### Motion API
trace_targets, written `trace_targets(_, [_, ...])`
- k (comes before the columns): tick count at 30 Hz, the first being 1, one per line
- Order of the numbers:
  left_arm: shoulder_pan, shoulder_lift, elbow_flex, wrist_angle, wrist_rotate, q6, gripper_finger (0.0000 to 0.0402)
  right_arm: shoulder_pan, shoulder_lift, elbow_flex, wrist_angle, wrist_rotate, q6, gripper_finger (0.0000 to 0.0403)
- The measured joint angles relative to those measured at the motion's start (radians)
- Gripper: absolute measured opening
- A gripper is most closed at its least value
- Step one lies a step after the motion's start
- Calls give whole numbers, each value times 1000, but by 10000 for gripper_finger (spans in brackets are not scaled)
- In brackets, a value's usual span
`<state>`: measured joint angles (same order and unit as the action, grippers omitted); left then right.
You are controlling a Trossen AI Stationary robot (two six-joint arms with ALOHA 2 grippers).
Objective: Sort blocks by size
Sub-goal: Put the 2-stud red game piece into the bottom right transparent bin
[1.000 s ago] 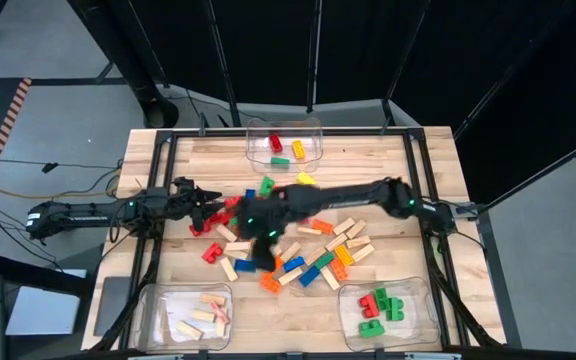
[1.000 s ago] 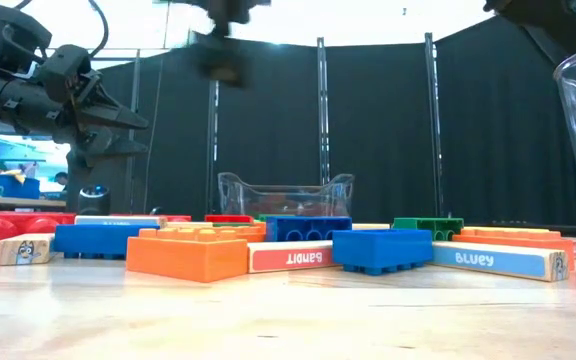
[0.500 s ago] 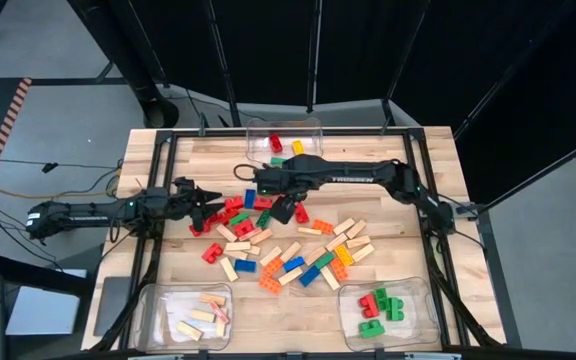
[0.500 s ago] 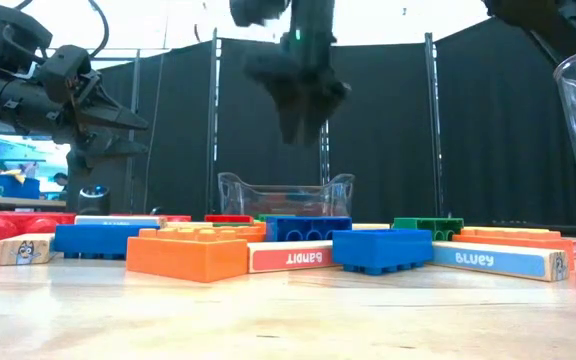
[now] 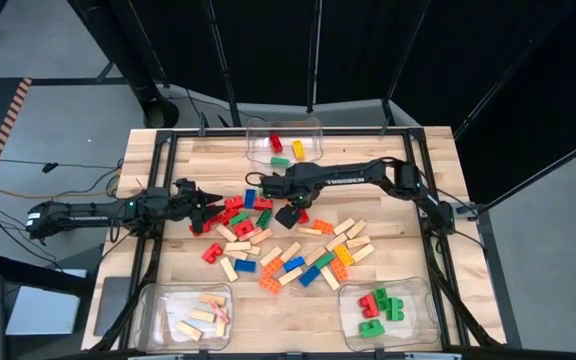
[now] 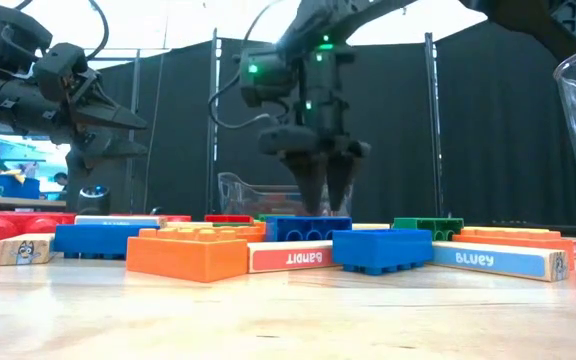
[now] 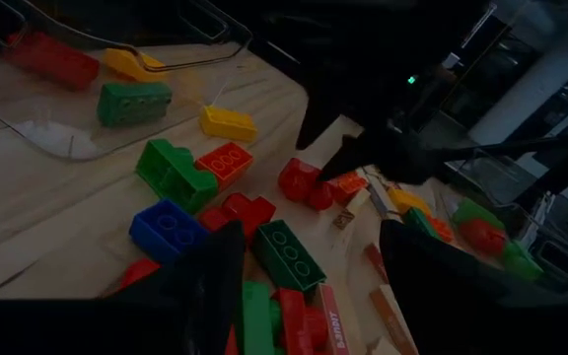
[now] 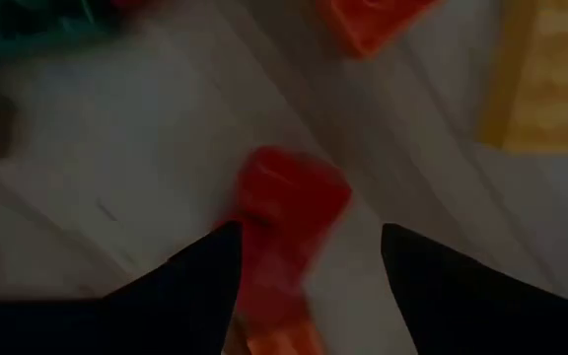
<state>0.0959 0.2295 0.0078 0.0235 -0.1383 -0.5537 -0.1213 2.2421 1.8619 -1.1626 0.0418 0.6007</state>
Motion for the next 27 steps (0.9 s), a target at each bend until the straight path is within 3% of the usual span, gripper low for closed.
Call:
trace_targets(5, [0, 0, 0, 0, 0, 1, 245, 0, 0, -114, 201, -78, 62, 256])
trace_targets(10, [0, 0, 0, 0, 1, 2, 245, 0, -13, -222, 282, -121, 107, 250])
trace_targets(13, [0, 0, 0, 0, -1, 3, 245, -1, -13, -232, 286, -112, 121, 225])
trace_targets(16, [0, 0, 0, 0, -8, 3, 245, 3, -18, -228, 275, -86, 117, 172])
trace_targets(23, [0, 0, 0, 1, -16, 3, 245, 4, -86, -222, 249, -75, 74, 173])
trace_targets(27, [0, 0, 0, 1, -17, 3, 245, 12, -243, -210, 207, -31, 72, 173])
